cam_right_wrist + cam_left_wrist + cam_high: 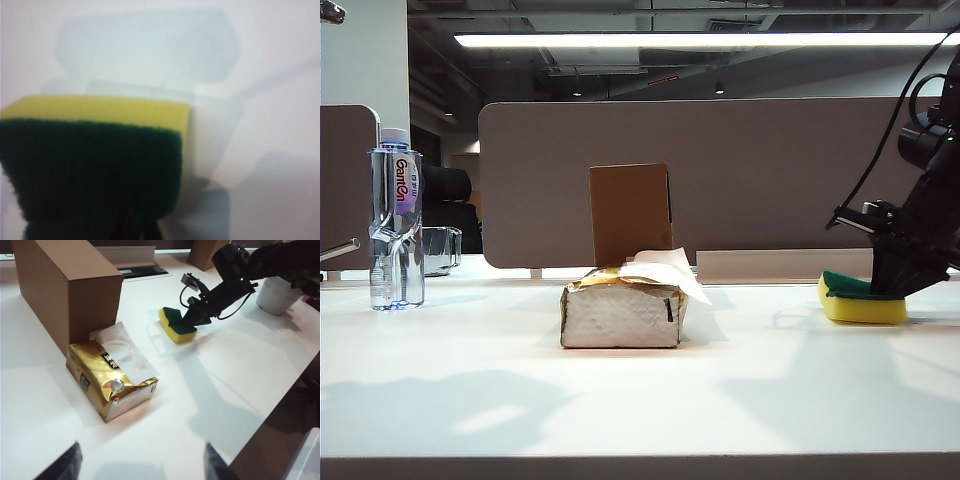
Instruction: Move the sponge from right to left to wipe the table, avoiding obstacles on the table, and finally reaching the bottle of mineral water.
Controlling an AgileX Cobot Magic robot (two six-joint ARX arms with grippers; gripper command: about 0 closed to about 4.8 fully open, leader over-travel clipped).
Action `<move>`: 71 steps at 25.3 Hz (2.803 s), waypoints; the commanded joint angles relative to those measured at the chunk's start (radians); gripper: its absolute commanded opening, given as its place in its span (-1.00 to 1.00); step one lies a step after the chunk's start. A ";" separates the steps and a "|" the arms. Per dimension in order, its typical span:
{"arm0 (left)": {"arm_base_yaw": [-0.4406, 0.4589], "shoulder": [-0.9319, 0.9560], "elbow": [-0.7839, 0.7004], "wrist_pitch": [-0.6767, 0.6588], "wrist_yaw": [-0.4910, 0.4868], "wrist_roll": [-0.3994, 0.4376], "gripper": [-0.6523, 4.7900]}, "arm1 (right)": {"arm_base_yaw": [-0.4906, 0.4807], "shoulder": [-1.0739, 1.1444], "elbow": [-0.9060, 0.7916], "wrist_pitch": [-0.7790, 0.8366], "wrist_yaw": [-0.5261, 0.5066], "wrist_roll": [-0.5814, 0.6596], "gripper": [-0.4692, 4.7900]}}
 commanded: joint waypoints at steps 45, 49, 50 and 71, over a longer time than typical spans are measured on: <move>0.000 -0.004 0.006 -0.002 0.002 0.027 0.39 | 0.356 -0.742 -0.843 0.179 0.133 0.273 -0.86; 0.000 -0.004 0.006 -0.002 0.005 0.027 0.39 | 0.443 -0.675 -0.843 0.226 0.134 0.326 -0.86; 0.000 -0.004 0.006 -0.002 0.005 0.027 0.39 | 0.482 -0.642 -0.843 0.256 0.134 0.353 -0.86; 0.000 -0.008 0.006 -0.002 0.008 0.026 0.39 | 0.875 -0.371 -0.777 0.654 0.195 0.700 -0.86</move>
